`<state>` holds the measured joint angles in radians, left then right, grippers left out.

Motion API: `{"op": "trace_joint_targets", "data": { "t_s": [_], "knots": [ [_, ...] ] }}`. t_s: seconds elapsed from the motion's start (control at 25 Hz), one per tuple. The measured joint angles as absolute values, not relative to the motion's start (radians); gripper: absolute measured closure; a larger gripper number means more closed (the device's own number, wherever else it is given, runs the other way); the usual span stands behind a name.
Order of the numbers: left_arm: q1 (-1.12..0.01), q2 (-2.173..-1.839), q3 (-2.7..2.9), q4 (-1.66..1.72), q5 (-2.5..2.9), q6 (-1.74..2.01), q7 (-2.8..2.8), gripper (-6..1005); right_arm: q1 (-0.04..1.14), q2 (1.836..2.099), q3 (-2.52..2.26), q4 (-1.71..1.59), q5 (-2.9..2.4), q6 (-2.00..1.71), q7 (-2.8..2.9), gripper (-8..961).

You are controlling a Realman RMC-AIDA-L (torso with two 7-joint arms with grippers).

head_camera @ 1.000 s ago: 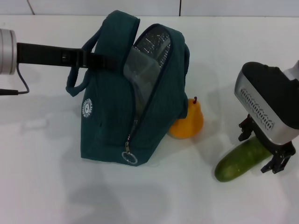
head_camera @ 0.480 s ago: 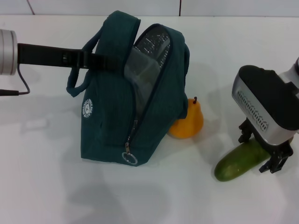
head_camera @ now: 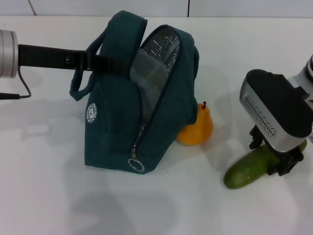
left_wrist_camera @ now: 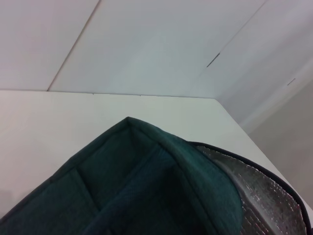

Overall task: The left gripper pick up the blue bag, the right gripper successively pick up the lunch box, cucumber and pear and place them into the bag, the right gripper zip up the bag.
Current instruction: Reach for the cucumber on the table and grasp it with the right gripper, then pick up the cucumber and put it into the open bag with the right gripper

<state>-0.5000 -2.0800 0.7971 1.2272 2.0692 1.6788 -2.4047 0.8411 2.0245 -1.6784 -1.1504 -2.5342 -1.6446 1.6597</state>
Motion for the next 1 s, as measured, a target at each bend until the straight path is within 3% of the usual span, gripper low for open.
{"op": "trace_joint_targets", "data": {
  "t_s": [0.08,0.32,1.0],
  "knots": [
    [-0.5,-2.08,0.796,1.227,2.069,1.679,-2.404,955,0.842,2.025,-1.678,-1.15,-2.534,-1.642,1.661,159],
    [-0.5,-2.08,0.796,1.227,2.069,1.678,-2.404,955,0.84,2.026,-1.688,-1.151,-2.533,-1.635,1.662,350],
    [-0.488,-2.079,0.795,1.227,2.059,1.679,-2.402,955,0.825,2.023,-1.549,-1.282,-2.521,-1.709,1.696,389]
  ]
}}
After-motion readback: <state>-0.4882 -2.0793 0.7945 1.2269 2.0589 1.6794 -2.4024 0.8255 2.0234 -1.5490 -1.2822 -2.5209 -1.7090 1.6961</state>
